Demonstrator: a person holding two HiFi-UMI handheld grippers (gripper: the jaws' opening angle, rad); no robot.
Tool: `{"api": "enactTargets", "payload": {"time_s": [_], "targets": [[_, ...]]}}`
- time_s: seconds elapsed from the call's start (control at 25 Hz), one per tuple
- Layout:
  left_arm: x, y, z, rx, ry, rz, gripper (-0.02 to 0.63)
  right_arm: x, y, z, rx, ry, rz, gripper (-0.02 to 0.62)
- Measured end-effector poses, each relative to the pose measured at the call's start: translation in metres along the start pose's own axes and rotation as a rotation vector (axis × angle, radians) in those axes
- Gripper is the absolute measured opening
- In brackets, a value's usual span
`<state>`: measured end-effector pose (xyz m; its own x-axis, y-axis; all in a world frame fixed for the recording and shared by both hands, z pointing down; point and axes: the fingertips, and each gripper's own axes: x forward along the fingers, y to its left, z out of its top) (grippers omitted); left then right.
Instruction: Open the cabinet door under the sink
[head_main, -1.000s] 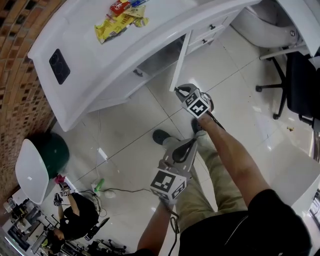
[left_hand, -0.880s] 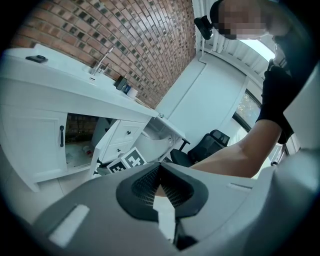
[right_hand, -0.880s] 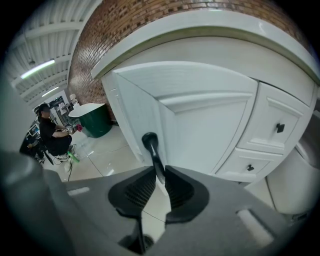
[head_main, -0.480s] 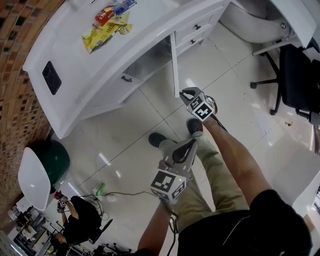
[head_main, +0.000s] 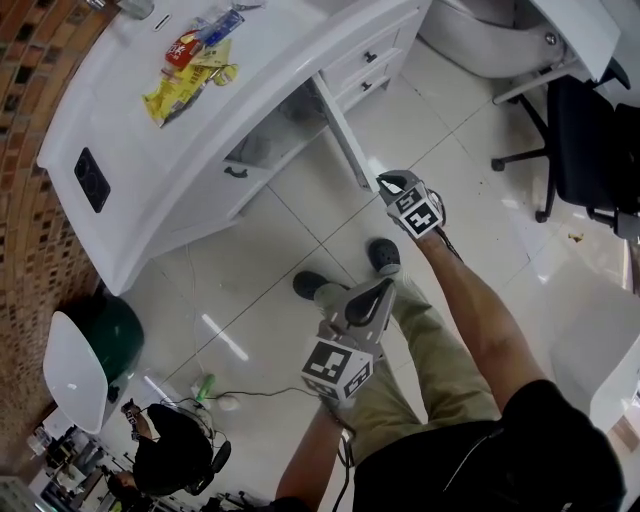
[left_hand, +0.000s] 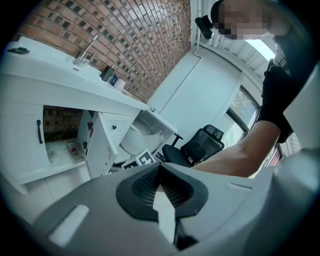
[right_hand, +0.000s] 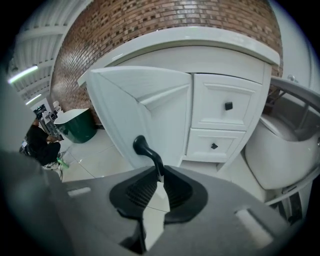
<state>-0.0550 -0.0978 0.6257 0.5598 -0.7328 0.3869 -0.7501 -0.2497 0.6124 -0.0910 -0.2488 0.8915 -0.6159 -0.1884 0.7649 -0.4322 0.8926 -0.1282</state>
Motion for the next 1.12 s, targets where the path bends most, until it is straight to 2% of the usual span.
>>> {"api": "enactTargets", "payload": {"time_s": [0.44,0.68,0.88,1.12], "targets": [[0.029,-0.012,0.003,0.019,0.036,-0.015,0.015,-0.017,-0.063,-0.011,-0.030,0.006,-0.012,0.014],[0.040,-0.014,0.002,0.026,0.055,-0.014,0.015,-0.018,-0.074,-0.010,-0.077,0.014,0.034,0.015],[0.046,-0.021,0.006,0.043,0.068,-0.019,0.015,-0.022,-0.071,-0.016,0.004,-0.017,0.067,0.019],[0.039,-0.032,0.012,0.072,0.088,-0.001,0.015,-0.073,-0.051,-0.084,0.113,0.031,0.103,0.018]]}}
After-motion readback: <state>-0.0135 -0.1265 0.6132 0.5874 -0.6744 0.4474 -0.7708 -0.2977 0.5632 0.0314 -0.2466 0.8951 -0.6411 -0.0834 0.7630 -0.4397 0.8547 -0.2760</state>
